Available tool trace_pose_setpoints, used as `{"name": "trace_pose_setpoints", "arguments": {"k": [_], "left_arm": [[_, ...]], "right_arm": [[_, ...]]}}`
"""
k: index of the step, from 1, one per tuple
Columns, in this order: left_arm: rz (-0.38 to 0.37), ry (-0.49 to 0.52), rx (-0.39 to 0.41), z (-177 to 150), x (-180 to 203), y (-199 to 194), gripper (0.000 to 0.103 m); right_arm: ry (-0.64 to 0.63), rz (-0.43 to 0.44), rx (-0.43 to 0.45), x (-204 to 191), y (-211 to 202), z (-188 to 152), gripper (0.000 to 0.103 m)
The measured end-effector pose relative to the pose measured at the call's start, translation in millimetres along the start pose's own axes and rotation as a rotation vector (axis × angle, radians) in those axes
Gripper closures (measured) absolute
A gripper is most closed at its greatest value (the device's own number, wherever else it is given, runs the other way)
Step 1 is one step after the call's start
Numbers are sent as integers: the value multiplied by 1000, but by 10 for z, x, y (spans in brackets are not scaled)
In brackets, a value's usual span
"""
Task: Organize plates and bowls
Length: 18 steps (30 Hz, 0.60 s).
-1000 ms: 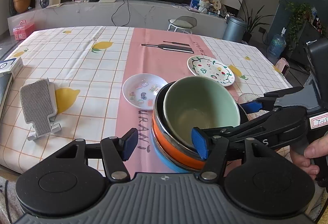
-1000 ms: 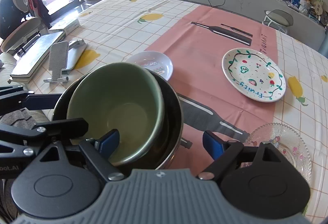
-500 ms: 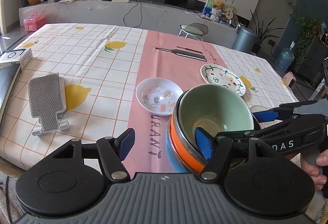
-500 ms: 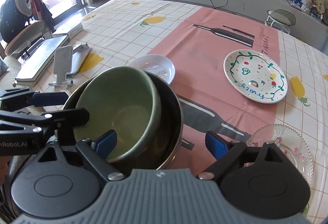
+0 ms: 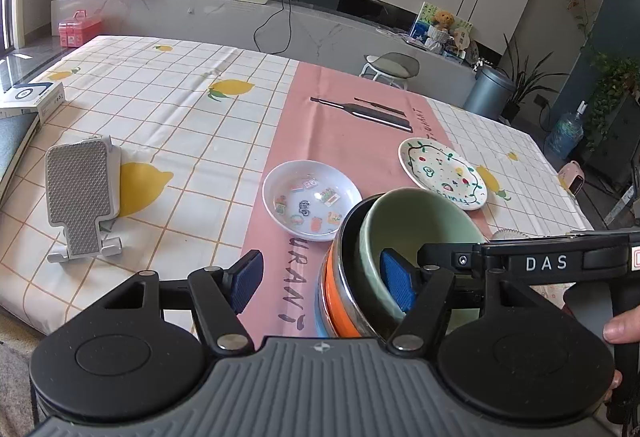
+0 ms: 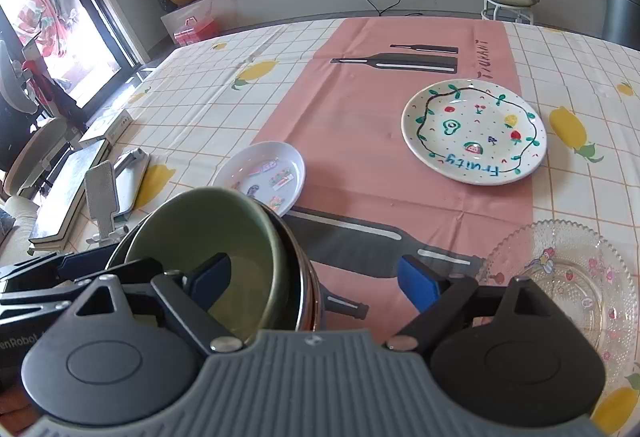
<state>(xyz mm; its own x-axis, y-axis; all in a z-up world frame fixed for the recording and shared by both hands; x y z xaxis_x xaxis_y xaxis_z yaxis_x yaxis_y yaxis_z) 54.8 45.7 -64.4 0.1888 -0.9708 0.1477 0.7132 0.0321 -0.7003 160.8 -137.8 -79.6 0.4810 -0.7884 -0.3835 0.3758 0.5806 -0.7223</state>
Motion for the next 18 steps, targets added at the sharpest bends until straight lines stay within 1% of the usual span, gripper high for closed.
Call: {"name": "trace_pose_setpoints", "arguments": {"k": [3,6,8,10,12,15,18], "left_arm": [[24,0,-17,-15,11,45,25],[7,-3,-17,-22,5,35,25],[5,-3,-13,-15,12,34,26],[18,-9,-9,-7,7,38,26],[18,-15,-12,-1,-1,48,25],[6,-24,-19,10,-6,60,25],[14,-19,-20,7,-3,73,25]], "right_arm": [[-21,-13,-35,-24,65,-24,15],[-78,-67,-78,-68,132,-70,13],[-116,-69,-87,-104,132,-90,13],[-156,-75,-106,-140,125,-97,13],[-207,-55,-140,-186,127,-106,13],[-249,-19,-184,-238,130,-105,13],[-266,52,-207,-268,59,-64,13]]}}
Point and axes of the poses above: each gripper's, at about its wrist camera, not at the fingertips, and y roughly the way its jaws point, x to its right, z to its top, the point moved 2 cm from there along y, roughly the way its jaws point, and after that the axes turned 8 degrees about z, right-handed, at the moved point
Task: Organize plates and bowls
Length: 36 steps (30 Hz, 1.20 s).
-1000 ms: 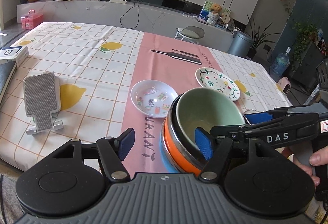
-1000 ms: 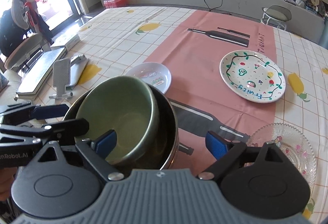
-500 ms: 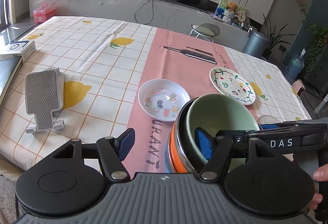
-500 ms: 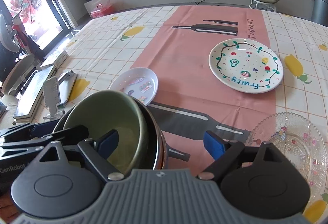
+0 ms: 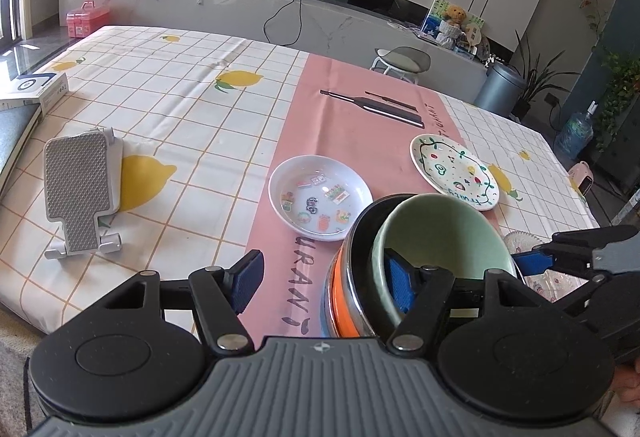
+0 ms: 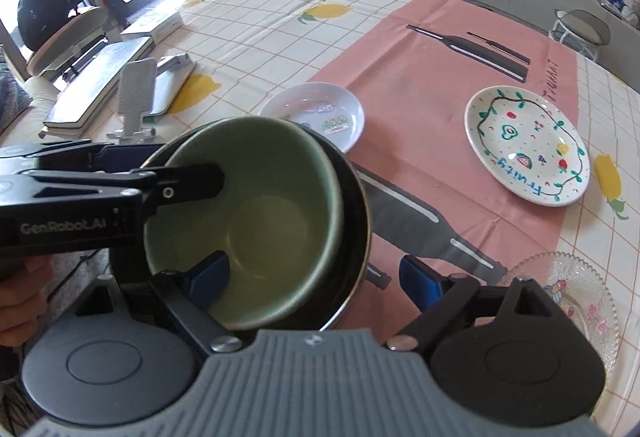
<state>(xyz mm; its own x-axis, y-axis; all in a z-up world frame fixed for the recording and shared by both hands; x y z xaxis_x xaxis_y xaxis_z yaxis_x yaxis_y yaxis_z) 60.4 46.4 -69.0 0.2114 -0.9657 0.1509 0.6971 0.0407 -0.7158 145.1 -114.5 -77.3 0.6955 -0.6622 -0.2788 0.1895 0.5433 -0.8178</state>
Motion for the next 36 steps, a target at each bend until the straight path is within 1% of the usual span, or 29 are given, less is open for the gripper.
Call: {"name": "trace_pose_setpoints", "arguments": {"k": [3,5,9,14,18,24,26,29,31,34,36], "left_arm": [[5,-7,5,17,-7,1,25],[-1,-14,5,22,-14,-1,25],[11,-3,17,9,-3,-19,25],[44,38,49,-2,57,-88,25],[66,54,63,1,79,-155,26],[63,27,91,129,83,-315,26],[54,19,101,199,100,-373,26],[39,24,105,301,174,-450,26],[28,40,115,361,261,-507,27],[-8,82,112,432,453,-556,29],[-35,112,101,462,604,-556,29]], "right_arm": [[20,71,25,33,-120,38,13],[36,96,35,61,-163,44,13],[65,49,51,103,-171,10,12],[122,47,81,166,-195,-45,12],[135,52,139,172,-320,-50,11],[210,46,223,322,-522,-39,11],[243,21,243,405,-602,-37,11],[267,-55,285,524,-769,-27,11],[299,-101,318,620,-898,-30,12],[353,-130,383,789,-1096,-84,12],[413,-151,423,944,-1217,-170,15]]}}
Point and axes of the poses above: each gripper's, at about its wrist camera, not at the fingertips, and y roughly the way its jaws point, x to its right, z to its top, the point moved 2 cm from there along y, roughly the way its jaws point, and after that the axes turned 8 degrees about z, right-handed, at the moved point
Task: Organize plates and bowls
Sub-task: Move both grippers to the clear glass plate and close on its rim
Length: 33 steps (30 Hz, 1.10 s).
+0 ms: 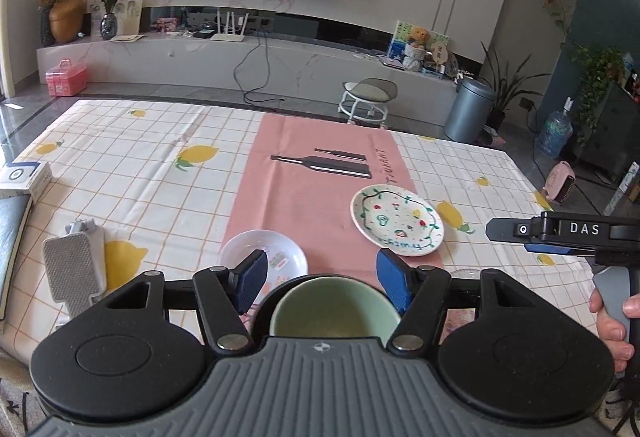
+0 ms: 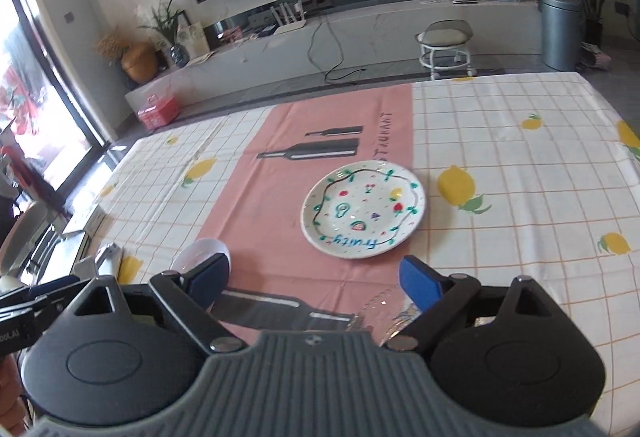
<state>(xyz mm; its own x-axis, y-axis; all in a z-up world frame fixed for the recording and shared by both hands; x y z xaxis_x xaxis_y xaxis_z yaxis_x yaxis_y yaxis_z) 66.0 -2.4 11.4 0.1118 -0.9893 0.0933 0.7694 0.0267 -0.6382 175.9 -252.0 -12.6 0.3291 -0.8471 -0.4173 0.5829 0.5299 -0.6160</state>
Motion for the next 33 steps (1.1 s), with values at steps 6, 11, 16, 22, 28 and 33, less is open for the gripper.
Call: {"name": "trace_pose_setpoints", "arguments": {"k": [6,11,16,22,28,33], "left_arm": [[-114,74,-146,161,420,227,48],[-135,160,-285,208,797,537,60],[-108,273,-376,148,1164,837,67],[-116,308,-511,10,1476,1173,67],[-43,313,-539,-90,1575,1391,68],[-49,298,-571,-169,1614,1534,70]], "right_arm": [[148,-46,29,562,-187,-79,26],[225,-141,-24,934,-213,-236,33],[284,-210,-104,1185,-129,-371,45],[267,-264,-201,1221,7,-511,50],[278,-237,-208,1237,34,-539,53],[287,-234,-220,1255,73,-548,54]]}}
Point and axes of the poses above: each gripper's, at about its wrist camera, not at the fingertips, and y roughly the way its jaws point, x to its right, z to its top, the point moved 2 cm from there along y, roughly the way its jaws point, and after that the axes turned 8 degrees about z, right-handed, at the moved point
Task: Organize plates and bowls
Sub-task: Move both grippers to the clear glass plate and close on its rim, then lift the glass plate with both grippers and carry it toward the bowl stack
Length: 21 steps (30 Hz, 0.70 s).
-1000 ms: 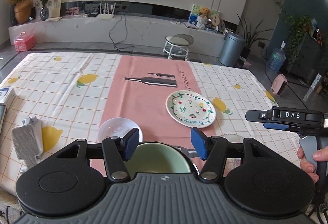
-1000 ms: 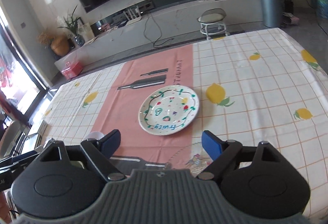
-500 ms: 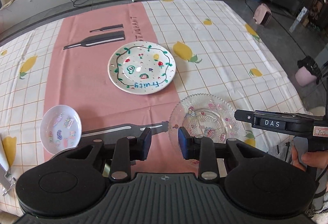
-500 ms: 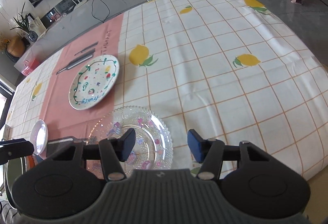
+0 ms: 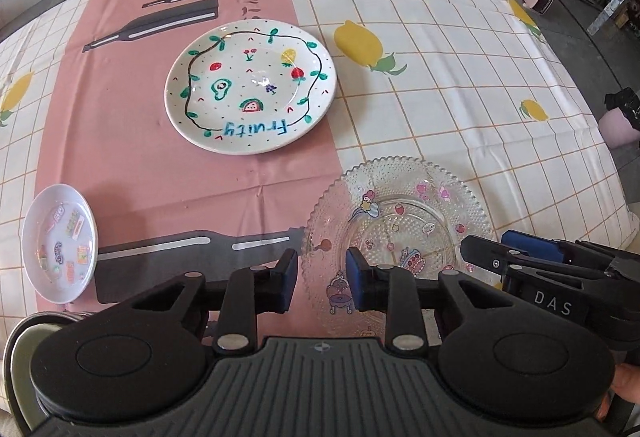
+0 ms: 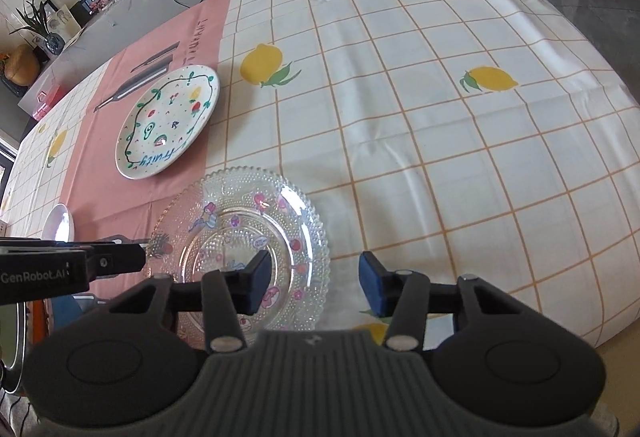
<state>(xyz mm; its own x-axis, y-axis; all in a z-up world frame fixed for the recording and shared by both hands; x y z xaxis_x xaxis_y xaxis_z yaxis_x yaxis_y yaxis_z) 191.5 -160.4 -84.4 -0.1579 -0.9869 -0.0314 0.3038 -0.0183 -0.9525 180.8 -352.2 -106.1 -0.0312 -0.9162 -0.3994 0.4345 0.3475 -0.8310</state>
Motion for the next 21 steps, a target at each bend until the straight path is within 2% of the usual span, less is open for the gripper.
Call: {"name": "trace_pose_setpoints", "arguments": {"k": [3,7,10,15,17,21], "left_arm": [[-17,-11,-20,23,12,106,70],[-6,-6,6,49,16,115,70],[-4,-39,-5,70,-24,163,70],[-19,-86,-38,61,-90,250,72],[-39,-101,-56,51,-96,274,80],[-33,-105,-55,46,-85,273,84]], "right_arm": [[14,30,-16,9,57,-4,54],[23,35,-15,23,74,-5,55],[34,46,-15,36,85,3,59],[46,48,-7,45,102,9,77],[42,35,-4,40,101,11,80],[34,21,-1,31,104,10,85]]}}
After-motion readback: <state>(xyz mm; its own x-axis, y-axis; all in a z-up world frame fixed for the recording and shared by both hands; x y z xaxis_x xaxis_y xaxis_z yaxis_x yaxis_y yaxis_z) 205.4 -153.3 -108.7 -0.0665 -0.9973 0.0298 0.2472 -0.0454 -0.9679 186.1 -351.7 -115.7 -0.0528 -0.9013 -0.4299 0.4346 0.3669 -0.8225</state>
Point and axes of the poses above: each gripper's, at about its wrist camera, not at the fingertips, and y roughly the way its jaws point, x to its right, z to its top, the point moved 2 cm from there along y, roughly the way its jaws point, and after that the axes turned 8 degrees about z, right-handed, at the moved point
